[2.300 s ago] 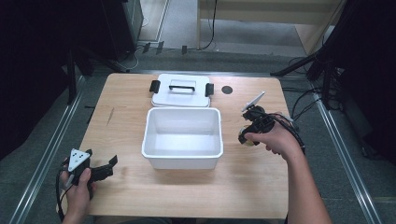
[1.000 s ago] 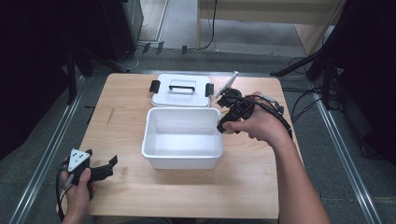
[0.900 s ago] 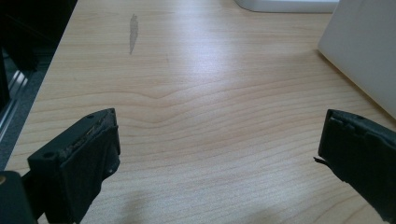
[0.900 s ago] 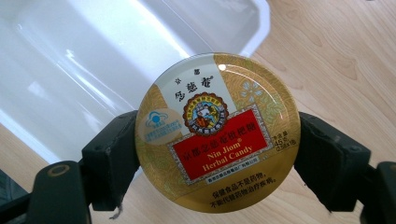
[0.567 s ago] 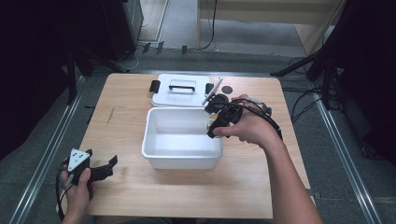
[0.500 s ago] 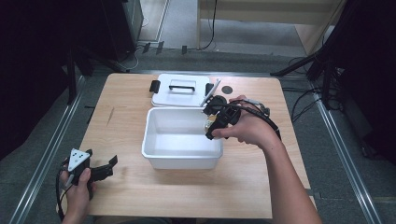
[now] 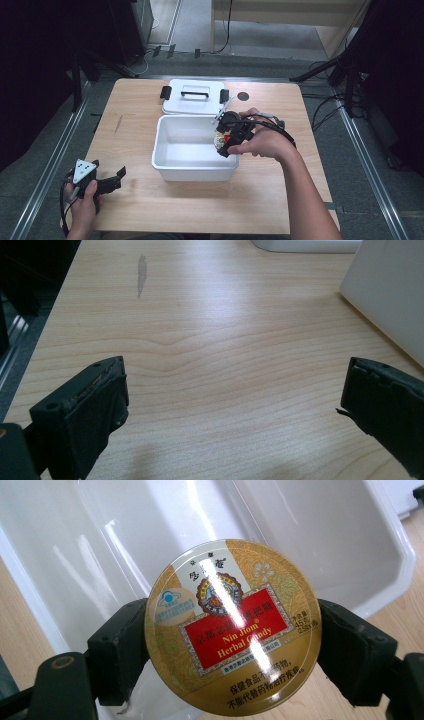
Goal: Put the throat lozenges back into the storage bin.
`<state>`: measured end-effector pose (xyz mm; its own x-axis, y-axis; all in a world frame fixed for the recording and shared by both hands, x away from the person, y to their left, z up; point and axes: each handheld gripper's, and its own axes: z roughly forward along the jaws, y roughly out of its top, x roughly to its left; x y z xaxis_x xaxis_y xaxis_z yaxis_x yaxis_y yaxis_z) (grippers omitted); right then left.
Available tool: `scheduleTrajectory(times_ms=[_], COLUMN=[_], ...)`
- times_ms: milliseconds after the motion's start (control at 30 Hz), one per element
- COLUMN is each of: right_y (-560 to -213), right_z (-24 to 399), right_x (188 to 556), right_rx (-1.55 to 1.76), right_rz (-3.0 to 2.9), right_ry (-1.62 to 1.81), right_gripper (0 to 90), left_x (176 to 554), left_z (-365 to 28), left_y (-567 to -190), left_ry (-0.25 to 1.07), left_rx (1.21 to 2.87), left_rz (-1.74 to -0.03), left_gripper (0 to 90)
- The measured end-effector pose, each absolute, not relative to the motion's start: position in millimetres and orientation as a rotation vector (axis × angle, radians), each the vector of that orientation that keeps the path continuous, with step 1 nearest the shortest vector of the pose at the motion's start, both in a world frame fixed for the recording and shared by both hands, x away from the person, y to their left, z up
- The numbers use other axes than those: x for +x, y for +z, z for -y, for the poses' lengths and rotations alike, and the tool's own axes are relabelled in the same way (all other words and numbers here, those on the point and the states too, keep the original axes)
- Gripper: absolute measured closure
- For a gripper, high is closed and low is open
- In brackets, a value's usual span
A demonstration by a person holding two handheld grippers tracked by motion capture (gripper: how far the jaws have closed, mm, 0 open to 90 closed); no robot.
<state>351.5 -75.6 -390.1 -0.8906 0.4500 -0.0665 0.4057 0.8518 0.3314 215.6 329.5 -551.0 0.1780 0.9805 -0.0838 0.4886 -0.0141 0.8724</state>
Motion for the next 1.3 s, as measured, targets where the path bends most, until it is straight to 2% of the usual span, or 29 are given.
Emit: scheduleTrajectory(times_ms=[633,1300], right_y=[-416.2,-439.6], right_z=[60.2,38.1], right_x=[362.5,365.5], right_rx=[0.618,0.599], right_rz=[-2.936,-2.913], right_ry=[0.414,0.152], right_gripper=[20.5,20.0], left_x=[215.8,215.9], left_z=[-329.8,-330.0], left_y=[-551.1,-551.1], left_ry=[0.745,0.742], left_rx=[1.626,1.627], left_rz=[-1.426,-1.426], left_gripper=[0.0,0.0])
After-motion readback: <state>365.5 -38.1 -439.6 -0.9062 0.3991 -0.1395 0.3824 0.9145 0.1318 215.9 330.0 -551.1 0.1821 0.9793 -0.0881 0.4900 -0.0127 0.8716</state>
